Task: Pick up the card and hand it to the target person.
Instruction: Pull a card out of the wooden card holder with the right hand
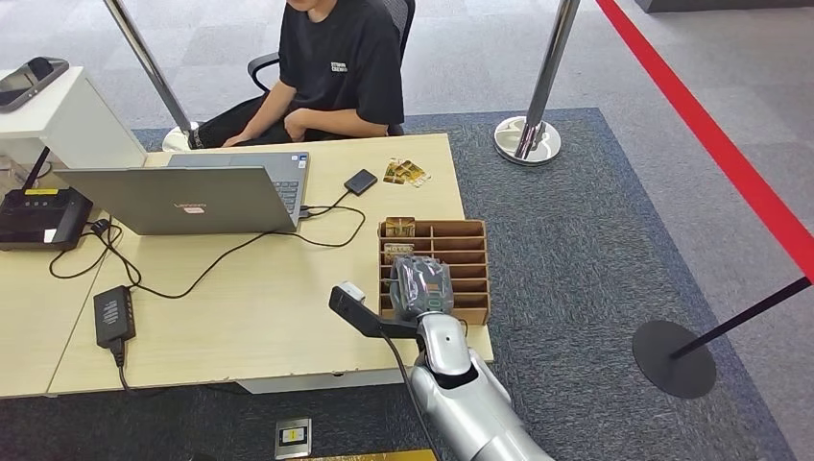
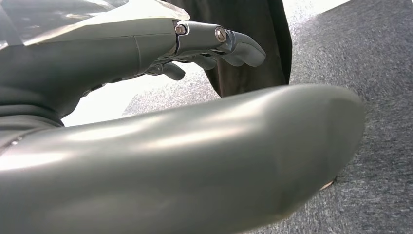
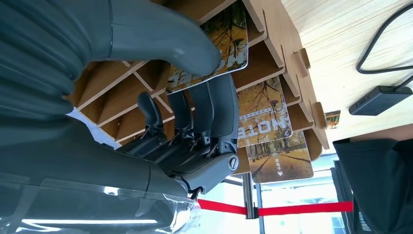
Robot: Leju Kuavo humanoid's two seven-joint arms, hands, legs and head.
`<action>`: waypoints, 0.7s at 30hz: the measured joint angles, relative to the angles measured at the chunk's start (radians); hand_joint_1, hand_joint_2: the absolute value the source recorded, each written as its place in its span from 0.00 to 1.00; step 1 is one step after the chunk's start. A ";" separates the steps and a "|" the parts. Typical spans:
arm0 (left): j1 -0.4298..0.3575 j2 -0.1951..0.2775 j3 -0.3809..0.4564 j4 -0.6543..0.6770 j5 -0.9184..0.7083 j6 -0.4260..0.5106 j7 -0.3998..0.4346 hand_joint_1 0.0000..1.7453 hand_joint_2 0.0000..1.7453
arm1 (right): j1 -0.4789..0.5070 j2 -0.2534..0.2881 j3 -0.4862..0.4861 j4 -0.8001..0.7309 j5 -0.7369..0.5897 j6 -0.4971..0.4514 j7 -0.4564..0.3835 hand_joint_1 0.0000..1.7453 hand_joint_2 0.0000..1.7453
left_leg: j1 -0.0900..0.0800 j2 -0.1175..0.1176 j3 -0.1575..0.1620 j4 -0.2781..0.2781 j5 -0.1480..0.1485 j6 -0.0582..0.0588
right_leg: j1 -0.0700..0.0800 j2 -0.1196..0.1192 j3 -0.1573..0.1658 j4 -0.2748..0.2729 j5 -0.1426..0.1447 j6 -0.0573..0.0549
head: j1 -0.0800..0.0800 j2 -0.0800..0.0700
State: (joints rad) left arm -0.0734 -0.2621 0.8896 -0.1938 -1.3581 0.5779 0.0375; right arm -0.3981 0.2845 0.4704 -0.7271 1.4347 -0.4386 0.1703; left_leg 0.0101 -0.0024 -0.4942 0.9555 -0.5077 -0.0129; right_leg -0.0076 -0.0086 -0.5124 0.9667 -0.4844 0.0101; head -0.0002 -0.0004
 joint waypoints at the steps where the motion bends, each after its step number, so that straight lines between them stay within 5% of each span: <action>1: 0.000 0.000 0.000 0.000 0.000 0.000 0.000 0.00 0.00 | 0.000 0.000 0.000 0.000 0.000 -0.002 -0.002 0.83 1.00 | 0.000 0.000 0.000 0.000 0.000 0.000 | 0.000 0.000 0.000 0.000 0.000 0.000 | 0.000 0.000; 11: 0.000 0.000 0.000 0.000 0.003 0.000 0.001 0.00 0.00 | 0.014 -0.018 -0.001 -0.076 -0.063 0.007 -0.067 0.85 1.00 | 0.000 0.000 0.000 0.000 0.000 0.000 | 0.000 0.000 0.000 0.000 0.000 0.000 | 0.000 0.000; 21: 0.001 0.000 0.005 0.000 0.017 0.008 0.000 0.00 0.00 | 0.028 -0.049 -0.003 -0.291 -0.208 0.093 -0.155 0.77 1.00 | 0.000 0.000 0.000 0.000 0.000 0.000 | 0.000 0.000 0.000 0.000 0.000 0.000 | 0.000 0.000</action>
State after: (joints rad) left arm -0.0725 -0.2621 0.8948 -0.1938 -1.3408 0.5857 0.0380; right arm -0.3700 0.2350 0.4673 -1.0176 1.2268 -0.3455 0.0155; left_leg 0.0101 -0.0024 -0.4943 0.9556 -0.5076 -0.0129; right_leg -0.0076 -0.0086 -0.5125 0.9667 -0.4843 0.0100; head -0.0003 -0.0004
